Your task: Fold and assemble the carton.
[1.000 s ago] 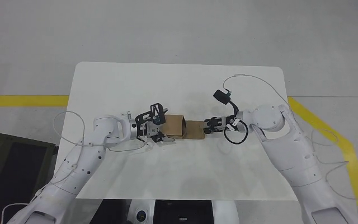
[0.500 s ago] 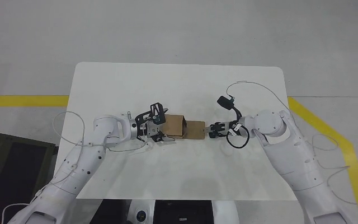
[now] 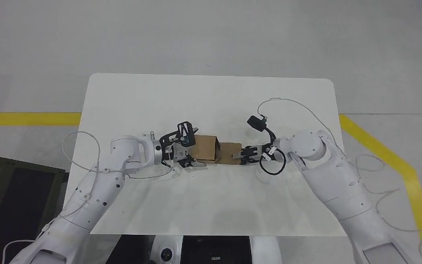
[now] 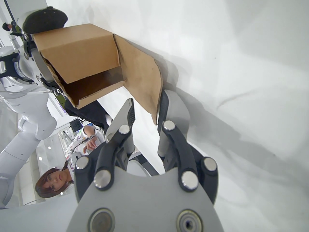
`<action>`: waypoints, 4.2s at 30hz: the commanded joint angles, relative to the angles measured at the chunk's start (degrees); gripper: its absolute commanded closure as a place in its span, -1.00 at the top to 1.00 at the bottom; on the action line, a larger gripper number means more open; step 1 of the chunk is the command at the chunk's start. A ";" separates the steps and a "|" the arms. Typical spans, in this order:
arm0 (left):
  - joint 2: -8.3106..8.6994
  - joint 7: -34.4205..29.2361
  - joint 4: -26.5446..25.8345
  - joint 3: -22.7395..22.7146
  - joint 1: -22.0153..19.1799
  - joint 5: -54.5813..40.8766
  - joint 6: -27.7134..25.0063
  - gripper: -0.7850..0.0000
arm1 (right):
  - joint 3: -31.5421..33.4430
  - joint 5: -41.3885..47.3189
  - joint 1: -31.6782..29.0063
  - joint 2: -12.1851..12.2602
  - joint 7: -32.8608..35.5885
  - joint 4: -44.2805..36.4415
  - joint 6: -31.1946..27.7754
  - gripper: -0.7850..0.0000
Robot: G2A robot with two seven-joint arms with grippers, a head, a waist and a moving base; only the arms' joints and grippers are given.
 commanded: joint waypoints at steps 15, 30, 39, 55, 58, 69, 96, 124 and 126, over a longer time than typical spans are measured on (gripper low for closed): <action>-0.10 -0.09 -0.48 -0.13 0.45 1.14 0.73 1.00 | -1.26 3.87 2.41 -0.52 1.49 -2.60 -1.17 -0.49; -0.21 -0.10 -0.47 -0.29 0.60 1.44 0.70 1.00 | -2.45 11.61 3.18 -1.54 -0.72 -0.54 -5.63 -0.25; -0.27 -0.23 -0.57 -0.26 0.77 1.94 0.70 1.00 | -1.54 15.09 2.24 -1.61 -2.56 0.76 -7.72 -0.25; -0.35 -0.09 -0.64 -0.31 0.92 2.74 0.65 1.00 | 0.89 21.18 0.08 -1.41 -3.92 3.19 -10.43 -0.40; -0.37 -0.17 -0.68 -0.29 0.94 2.93 0.67 1.00 | 0.90 22.01 0.10 -1.47 -3.71 4.09 -10.95 -0.35; -0.47 -0.07 -0.69 -0.19 0.96 3.47 0.67 1.00 | 0.92 26.27 0.16 -1.89 -3.62 7.00 -12.68 -0.46; -0.66 -0.28 -0.51 -0.11 0.86 3.88 0.27 1.00 | -0.82 18.91 2.31 -1.82 -3.69 6.82 -8.56 -0.63; -0.87 -0.65 -0.16 0.02 0.95 3.95 0.33 1.00 | -3.82 10.64 4.06 -1.75 -2.97 0.06 -3.42 -0.73; -0.88 -0.68 -0.15 0.03 0.94 3.93 0.33 1.00 | -4.01 10.33 4.19 -1.77 -2.94 0.18 -3.13 -0.72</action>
